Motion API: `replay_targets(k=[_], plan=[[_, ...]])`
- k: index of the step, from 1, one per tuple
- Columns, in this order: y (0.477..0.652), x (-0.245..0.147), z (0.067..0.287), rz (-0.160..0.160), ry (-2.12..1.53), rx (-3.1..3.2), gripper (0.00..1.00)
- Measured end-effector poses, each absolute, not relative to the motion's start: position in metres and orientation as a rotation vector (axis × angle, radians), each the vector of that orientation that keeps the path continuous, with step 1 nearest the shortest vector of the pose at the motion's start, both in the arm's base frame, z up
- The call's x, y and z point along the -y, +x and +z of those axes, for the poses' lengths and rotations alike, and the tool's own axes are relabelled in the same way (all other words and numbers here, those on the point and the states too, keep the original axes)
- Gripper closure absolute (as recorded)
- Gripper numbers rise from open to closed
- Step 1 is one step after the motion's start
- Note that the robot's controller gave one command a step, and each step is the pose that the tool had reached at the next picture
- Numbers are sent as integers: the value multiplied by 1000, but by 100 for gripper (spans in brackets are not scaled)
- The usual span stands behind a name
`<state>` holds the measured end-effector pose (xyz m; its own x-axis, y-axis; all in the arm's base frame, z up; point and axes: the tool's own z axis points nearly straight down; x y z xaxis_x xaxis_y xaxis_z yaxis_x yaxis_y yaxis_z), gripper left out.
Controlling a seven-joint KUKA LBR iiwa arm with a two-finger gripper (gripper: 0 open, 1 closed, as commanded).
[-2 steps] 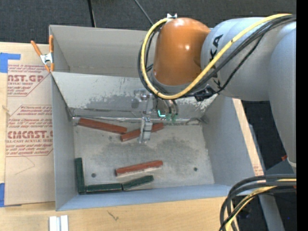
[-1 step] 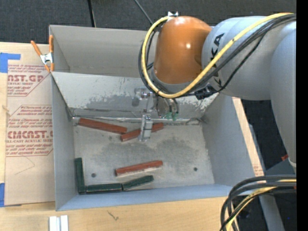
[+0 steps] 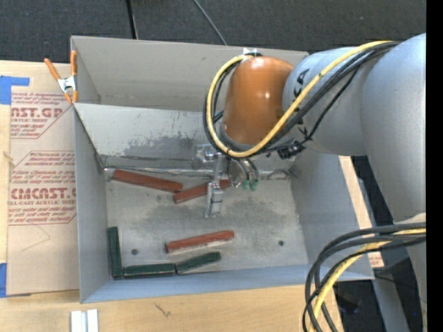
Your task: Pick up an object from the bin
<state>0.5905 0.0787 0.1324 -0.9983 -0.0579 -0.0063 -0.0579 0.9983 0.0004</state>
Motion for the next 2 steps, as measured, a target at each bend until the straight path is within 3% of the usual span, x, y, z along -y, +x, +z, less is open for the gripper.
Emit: replay_targets(k=[1, 2], plan=[[591, -52, 128, 1, -388, -3118, 0], [594, -38, 136, 2, -96, -3138, 0]])
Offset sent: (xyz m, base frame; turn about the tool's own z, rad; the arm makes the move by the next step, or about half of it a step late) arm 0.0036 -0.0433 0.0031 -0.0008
